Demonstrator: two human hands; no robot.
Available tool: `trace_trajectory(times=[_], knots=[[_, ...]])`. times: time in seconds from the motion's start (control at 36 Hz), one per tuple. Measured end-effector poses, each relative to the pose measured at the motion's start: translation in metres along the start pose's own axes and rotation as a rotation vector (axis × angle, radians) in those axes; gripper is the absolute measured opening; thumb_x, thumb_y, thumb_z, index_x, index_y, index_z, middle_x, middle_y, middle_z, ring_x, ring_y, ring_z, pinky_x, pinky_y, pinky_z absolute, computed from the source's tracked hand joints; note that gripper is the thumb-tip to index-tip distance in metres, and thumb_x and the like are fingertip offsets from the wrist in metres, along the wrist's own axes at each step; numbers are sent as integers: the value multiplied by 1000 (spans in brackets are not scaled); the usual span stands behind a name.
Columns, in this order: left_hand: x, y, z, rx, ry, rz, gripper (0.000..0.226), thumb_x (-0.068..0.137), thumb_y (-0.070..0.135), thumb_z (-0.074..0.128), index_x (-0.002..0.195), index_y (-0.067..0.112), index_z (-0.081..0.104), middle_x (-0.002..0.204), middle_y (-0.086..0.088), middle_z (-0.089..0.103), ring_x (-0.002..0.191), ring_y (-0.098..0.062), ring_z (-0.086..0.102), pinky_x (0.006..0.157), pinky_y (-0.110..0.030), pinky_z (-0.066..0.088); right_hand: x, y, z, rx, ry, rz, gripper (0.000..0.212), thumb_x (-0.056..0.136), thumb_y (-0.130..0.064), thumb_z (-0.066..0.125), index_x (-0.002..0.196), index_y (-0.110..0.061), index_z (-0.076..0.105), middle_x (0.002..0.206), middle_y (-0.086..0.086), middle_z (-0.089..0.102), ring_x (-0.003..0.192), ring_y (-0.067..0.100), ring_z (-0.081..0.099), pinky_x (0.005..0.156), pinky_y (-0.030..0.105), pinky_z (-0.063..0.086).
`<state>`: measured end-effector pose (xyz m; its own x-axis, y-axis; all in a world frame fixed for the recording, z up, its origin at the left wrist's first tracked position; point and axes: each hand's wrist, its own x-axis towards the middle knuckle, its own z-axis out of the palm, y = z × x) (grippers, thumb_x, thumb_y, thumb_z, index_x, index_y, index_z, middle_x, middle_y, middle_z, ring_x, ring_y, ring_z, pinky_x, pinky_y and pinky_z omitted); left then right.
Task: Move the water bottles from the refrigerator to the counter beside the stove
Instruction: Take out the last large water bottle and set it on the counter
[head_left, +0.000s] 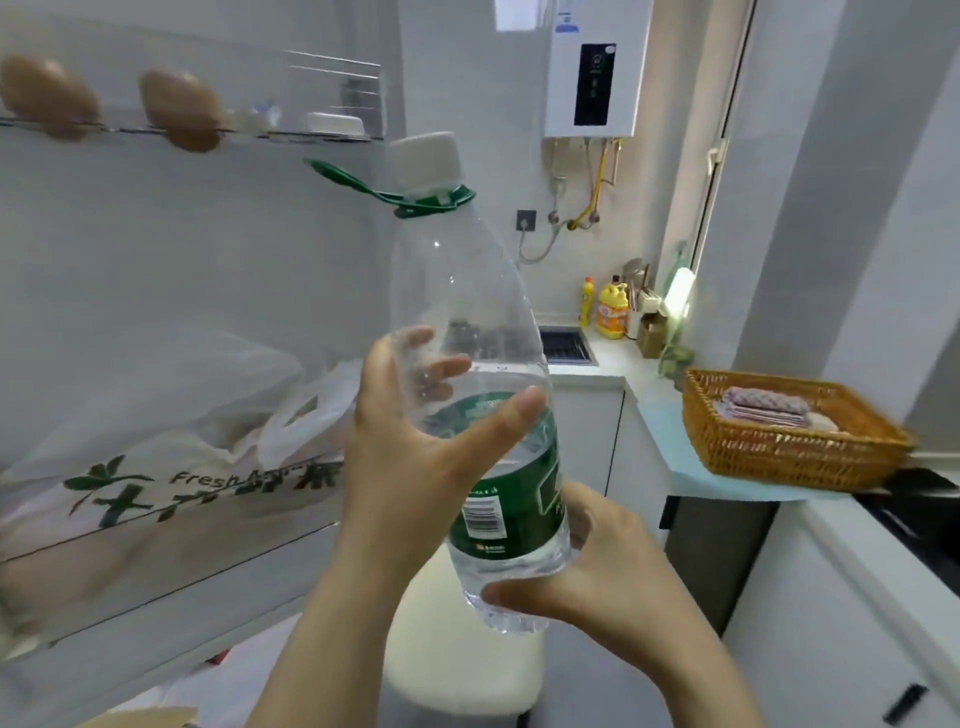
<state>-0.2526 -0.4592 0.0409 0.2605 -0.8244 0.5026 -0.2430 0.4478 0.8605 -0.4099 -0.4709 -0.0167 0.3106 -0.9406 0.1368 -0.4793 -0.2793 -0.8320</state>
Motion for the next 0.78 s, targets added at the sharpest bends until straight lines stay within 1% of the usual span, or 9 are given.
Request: trace_trajectory(times=[0.08, 0.14, 0.19, 0.25, 0.31, 0.42, 0.5, 0.58, 0.78], knots=[[12, -2, 20, -72, -79, -12, 80, 41, 67, 74, 113, 46, 44, 106, 18, 65, 93, 8, 62, 71, -18, 51, 0, 7, -12, -26, 89, 74, 58, 50, -45, 85, 102, -39, 61, 96, -24, 70, 88, -1, 67, 80, 32, 57], [18, -2, 34, -115, -130, -18, 84, 40, 67, 80, 113, 45, 45, 106, 17, 66, 93, 6, 62, 71, -19, 51, -1, 13, -20, -34, 155, 127, 57, 49, -46, 84, 101, -38, 61, 94, -22, 70, 84, 1, 67, 73, 31, 58], [25, -4, 49, -165, -189, -30, 84, 37, 63, 76, 113, 43, 45, 107, 16, 65, 97, 3, 61, 72, -21, 50, -2, 18, -28, -34, 207, 176, 56, 49, -42, 86, 99, -41, 62, 92, -24, 70, 81, 1, 67, 65, 29, 58], [33, -7, 62, -212, -262, -39, 81, 36, 61, 74, 110, 45, 45, 108, 16, 65, 99, 1, 60, 74, -22, 50, -3, 23, -33, -28, 263, 226, 55, 49, -40, 86, 99, -40, 62, 91, -22, 71, 83, 2, 68, 68, 33, 60], [40, -13, 75, -243, -330, -27, 84, 40, 62, 82, 113, 43, 46, 107, 17, 65, 98, 2, 61, 71, -17, 52, -3, 28, -38, -45, 342, 287, 57, 47, -42, 85, 98, -38, 61, 92, -20, 71, 84, 4, 68, 71, 36, 60], [51, -25, 100, -300, -459, -1, 82, 40, 62, 79, 113, 44, 48, 104, 19, 66, 97, 8, 60, 70, -14, 53, -8, 35, -46, -98, 467, 364, 57, 47, -43, 84, 99, -38, 60, 93, -22, 70, 84, -1, 66, 75, 32, 59], [51, -27, 118, -361, -575, -6, 84, 39, 59, 87, 112, 42, 48, 100, 20, 67, 93, 9, 61, 66, -10, 52, -18, 39, -48, -123, 527, 419, 60, 47, -43, 84, 101, -40, 59, 93, -24, 69, 85, -3, 66, 76, 30, 58], [45, -26, 138, -423, -679, -34, 75, 39, 52, 78, 108, 43, 49, 98, 20, 68, 90, 11, 62, 65, -10, 53, -33, 44, -52, -149, 595, 476, 58, 46, -41, 84, 100, -39, 61, 91, -27, 69, 83, -7, 65, 76, 28, 58], [13, -12, 192, -492, -852, -34, 67, 37, 56, 77, 98, 48, 50, 97, 27, 66, 90, 11, 62, 65, -7, 51, -81, 65, -73, -146, 774, 628, 71, 41, -49, 84, 107, -42, 57, 100, -27, 68, 93, -7, 63, 83, 29, 56]])
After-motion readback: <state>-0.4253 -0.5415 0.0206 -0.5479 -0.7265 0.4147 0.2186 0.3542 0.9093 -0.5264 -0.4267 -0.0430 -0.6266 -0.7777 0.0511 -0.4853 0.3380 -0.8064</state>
